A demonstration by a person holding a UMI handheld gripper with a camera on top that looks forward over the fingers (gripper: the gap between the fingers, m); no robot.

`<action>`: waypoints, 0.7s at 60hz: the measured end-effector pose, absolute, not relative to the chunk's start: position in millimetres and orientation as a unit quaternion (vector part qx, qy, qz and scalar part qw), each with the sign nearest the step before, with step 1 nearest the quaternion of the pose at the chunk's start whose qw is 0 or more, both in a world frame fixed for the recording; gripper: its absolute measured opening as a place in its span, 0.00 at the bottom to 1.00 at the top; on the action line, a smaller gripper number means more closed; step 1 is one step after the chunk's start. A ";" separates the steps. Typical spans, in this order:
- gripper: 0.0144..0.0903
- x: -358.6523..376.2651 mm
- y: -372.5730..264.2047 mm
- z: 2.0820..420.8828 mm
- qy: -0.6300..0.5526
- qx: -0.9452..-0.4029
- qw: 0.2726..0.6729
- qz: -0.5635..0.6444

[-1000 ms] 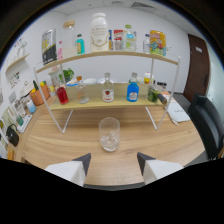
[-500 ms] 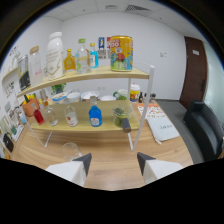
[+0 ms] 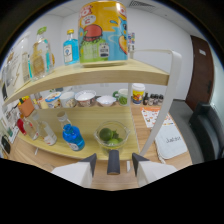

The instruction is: Make me a cup of Mojito.

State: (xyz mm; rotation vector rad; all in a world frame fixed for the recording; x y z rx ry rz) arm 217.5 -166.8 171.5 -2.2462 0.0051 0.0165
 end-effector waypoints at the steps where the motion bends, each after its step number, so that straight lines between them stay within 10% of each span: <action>1: 0.63 217.4 -165.4 170.4 0.002 -0.902 0.431 0.008; 22: 0.07 212.9 -153.0 162.5 -0.002 -0.911 0.412 0.022; 42: 0.02 218.2 -154.0 165.1 0.000 -0.912 0.409 -0.004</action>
